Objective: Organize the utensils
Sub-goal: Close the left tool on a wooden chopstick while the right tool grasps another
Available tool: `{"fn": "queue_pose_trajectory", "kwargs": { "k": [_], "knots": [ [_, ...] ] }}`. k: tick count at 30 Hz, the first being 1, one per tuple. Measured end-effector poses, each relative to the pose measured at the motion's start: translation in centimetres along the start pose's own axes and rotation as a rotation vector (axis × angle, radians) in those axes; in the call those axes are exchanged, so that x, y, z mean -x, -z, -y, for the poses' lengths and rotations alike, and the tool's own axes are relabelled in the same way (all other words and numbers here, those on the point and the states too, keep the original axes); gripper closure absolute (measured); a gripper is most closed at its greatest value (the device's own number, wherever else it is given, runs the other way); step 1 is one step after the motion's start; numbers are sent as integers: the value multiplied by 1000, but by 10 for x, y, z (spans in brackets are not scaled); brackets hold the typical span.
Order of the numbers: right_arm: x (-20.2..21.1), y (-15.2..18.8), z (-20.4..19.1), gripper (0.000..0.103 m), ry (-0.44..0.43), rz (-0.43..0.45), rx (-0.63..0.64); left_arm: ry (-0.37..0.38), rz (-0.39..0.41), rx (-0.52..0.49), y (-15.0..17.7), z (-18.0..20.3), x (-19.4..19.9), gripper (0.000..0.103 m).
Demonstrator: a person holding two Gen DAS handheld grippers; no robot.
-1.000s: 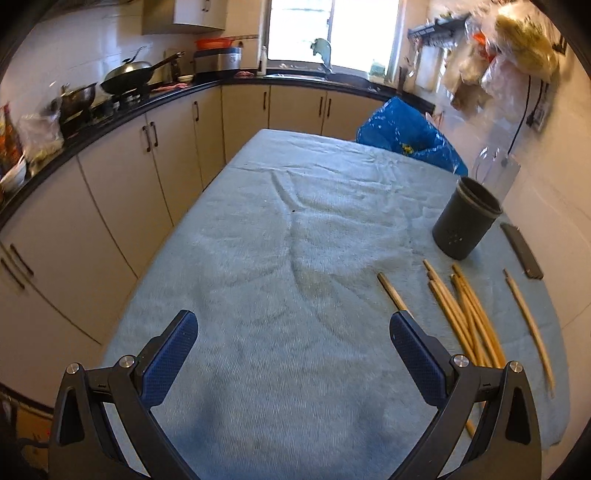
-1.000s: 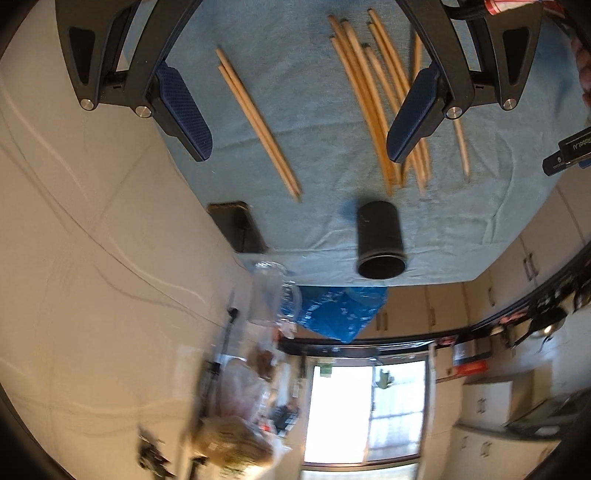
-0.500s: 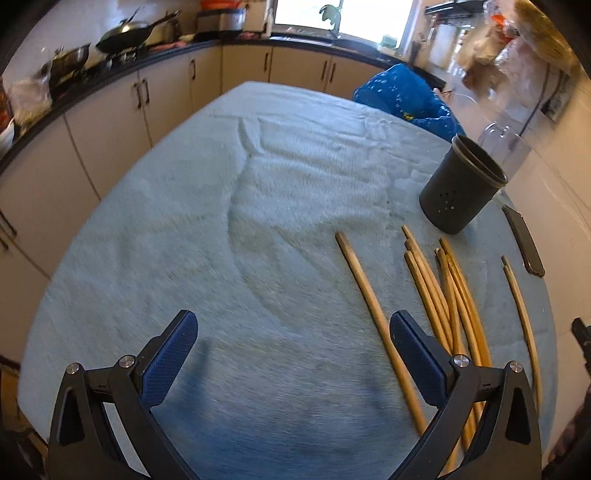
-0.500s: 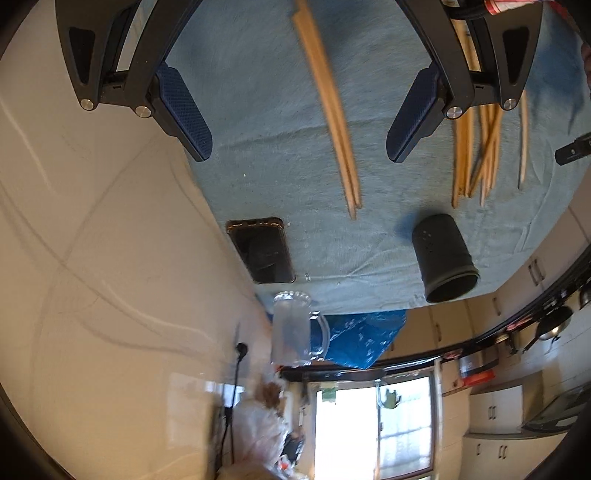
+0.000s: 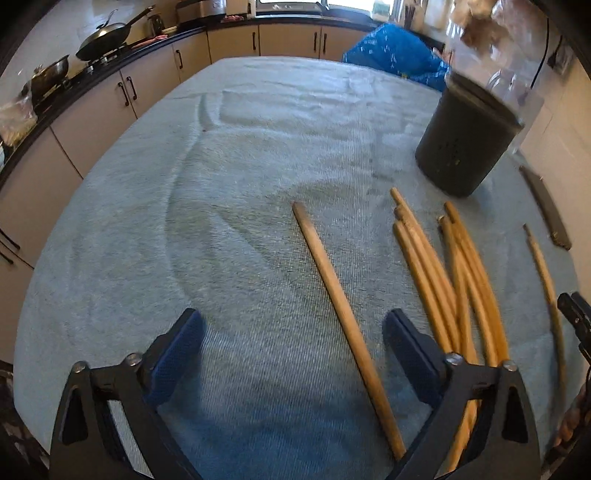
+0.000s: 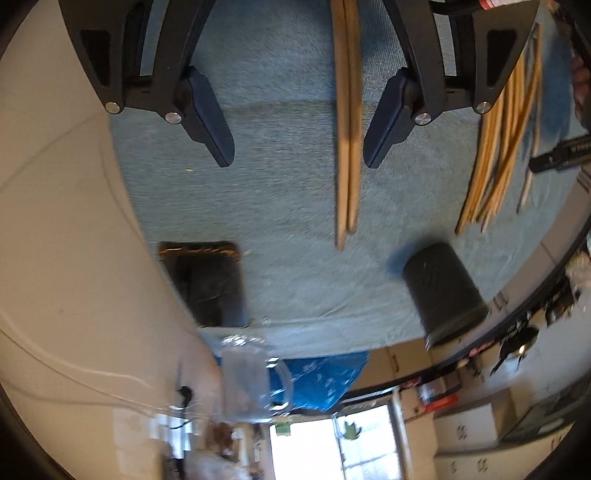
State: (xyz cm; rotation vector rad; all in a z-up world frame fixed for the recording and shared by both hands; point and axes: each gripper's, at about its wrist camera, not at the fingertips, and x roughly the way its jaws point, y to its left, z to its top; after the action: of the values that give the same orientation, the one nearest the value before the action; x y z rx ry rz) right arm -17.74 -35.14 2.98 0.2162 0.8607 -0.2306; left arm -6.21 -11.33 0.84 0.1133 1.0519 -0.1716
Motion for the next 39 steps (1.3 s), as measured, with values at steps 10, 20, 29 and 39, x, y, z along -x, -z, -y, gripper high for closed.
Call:
{"fn": "queue_pose_trajectory", "kwargs": {
  "k": [10,20,29,39],
  "knots": [
    [-22,-13,-5,44,6,-45,18,5,51,-72,-13,7,2,77],
    [-24,-25,9,58,-64,-72,-89,14,75,-99,-3,-5,6,78],
    [-26,-22,-5,73,62,-111,23,7,88,-100,1,-6,9,78],
    [-44,-47,-14,78,47,-174,26,151,93,-221,-1,27,6,95]
  ]
}}
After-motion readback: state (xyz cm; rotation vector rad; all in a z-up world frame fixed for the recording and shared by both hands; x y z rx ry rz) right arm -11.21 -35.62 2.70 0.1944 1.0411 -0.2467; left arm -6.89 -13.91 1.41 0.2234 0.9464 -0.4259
